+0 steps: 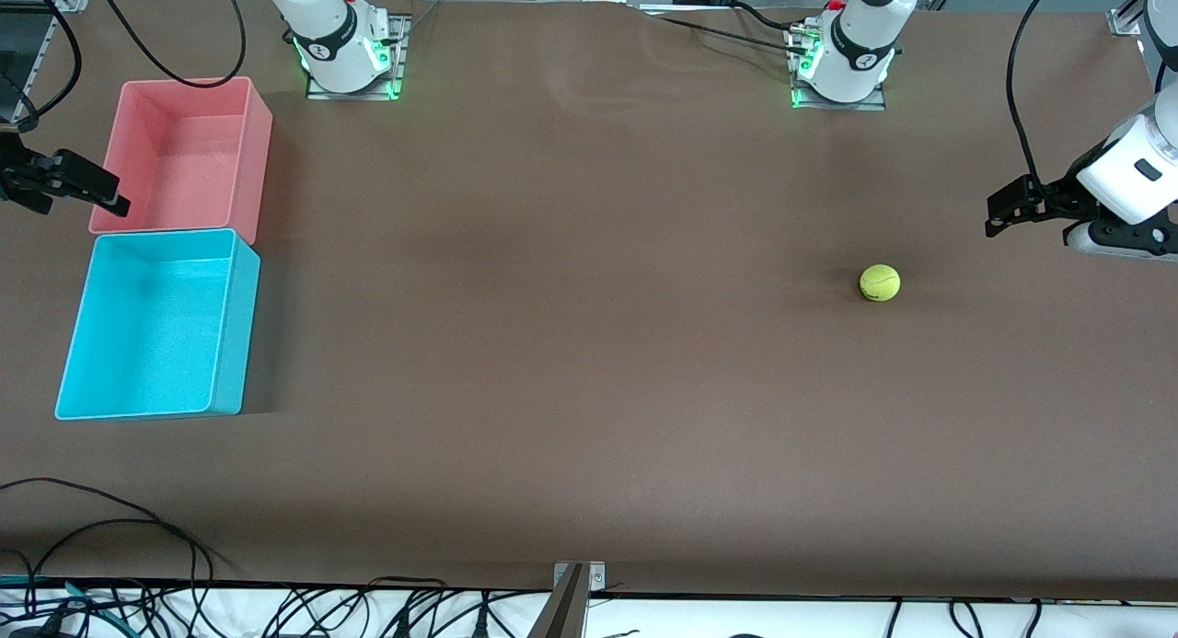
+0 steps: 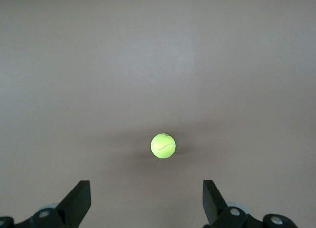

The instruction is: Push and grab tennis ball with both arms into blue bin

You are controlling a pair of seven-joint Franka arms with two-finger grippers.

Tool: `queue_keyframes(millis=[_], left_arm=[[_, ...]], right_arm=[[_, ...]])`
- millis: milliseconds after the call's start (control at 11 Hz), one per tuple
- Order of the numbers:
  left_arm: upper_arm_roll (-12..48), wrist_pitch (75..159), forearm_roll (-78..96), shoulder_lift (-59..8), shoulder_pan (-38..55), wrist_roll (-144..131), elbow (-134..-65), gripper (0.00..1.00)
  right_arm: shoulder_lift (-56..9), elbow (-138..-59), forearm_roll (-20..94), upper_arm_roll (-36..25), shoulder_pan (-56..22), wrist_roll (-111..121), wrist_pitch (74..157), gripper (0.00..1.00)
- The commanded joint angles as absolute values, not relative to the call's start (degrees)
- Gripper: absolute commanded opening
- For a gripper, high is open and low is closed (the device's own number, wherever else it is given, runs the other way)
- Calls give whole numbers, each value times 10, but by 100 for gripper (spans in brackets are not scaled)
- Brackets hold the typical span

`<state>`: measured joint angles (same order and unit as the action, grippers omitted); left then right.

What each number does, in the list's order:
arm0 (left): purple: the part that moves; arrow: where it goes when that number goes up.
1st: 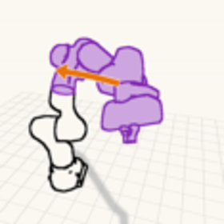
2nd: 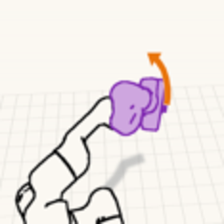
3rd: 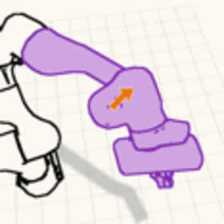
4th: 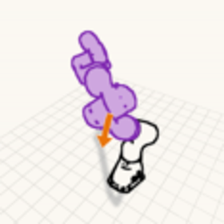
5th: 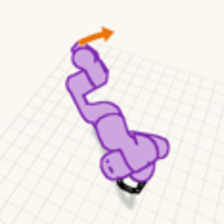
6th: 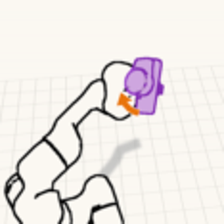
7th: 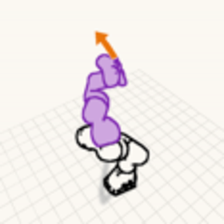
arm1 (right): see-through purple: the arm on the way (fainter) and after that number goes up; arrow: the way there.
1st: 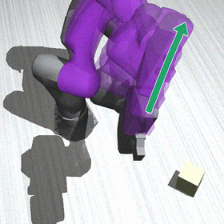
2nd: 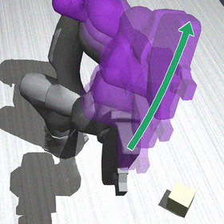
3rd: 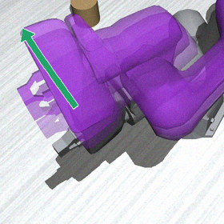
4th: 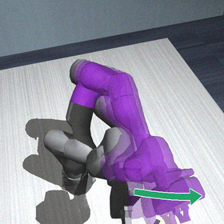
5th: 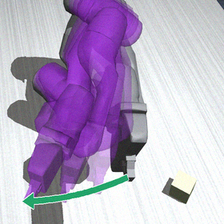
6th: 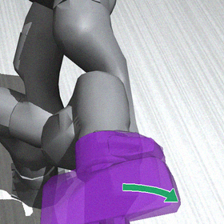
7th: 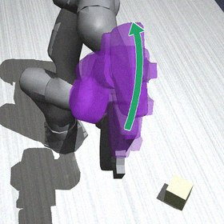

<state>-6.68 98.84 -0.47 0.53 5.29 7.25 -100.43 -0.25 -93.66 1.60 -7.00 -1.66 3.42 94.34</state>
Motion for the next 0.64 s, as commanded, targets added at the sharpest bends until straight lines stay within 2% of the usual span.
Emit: queue_keyframes(millis=[0, 545], left_arm=[[-66, 976, -14, 7, 51, 85, -995, 100], [-66, 965, -7, 7, 51, 83, -996, 100]], right_arm=[[-5, -924, 19, -70, -17, 34, 931, 100], [-5, -924, 19, -70, -17, 34, 931, 100]])
